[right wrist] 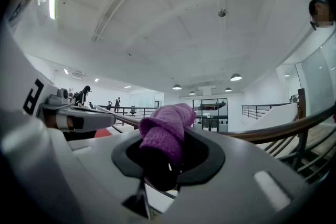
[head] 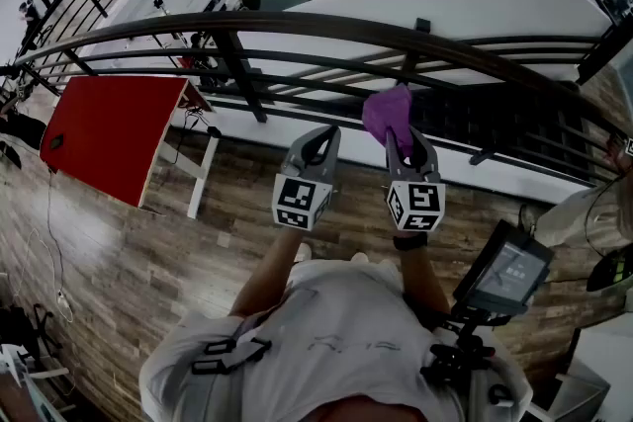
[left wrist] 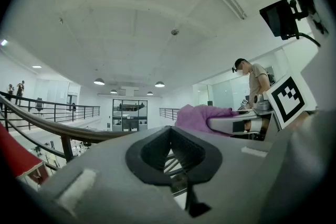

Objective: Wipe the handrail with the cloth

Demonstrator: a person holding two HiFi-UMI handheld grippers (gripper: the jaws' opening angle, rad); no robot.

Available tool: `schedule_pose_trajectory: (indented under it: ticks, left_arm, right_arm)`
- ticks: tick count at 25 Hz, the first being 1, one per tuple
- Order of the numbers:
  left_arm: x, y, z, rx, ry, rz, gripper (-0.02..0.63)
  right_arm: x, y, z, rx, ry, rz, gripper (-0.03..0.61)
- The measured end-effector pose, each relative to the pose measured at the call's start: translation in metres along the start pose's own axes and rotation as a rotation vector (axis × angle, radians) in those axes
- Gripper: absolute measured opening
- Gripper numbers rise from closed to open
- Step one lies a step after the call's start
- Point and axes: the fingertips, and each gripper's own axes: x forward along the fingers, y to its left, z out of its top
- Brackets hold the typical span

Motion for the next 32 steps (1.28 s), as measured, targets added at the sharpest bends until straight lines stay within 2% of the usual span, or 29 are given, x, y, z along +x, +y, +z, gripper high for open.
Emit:
schedule_pose_trajectory:
  ticks: [8, 15, 20, 24, 27, 32]
  left_arm:
    - [0.009, -0.040, -0.009, -0.007, 0.029, 0.037, 0.002]
    - [-0.015, -0.017, -0.029, -0.015, 0.075, 0.155, 0.002]
    - [-0.021, 0.018, -0.036, -0.026, 0.080, 0.222, 0.000]
    - [-0.004, 0.060, -0.044, -0.024, 0.079, 0.224, 0.000]
    - [0.016, 0.108, -0.045, -0.006, 0.069, 0.220, 0.000]
    - [0.060, 0.201, -0.026, -0.017, 0.058, 0.178, 0.000]
  right_arm:
    - [-0.025, -0.037, -0.011, 0.038, -0.005, 0.013, 0.110]
    - [-0.003, -0.016, -0.034, 0.119, 0.014, 0.080, 0.110]
    - [0.030, 0.012, -0.033, 0.113, 0.012, 0.164, 0.112]
    - [0.071, 0.038, -0.035, -0.024, 0.017, 0.231, 0.110]
    - [0.111, 0.056, -0.031, -0.084, 0.010, 0.252, 0.110]
    - [0.209, 0.079, -0.009, -0.086, -0.004, 0.244, 0.112]
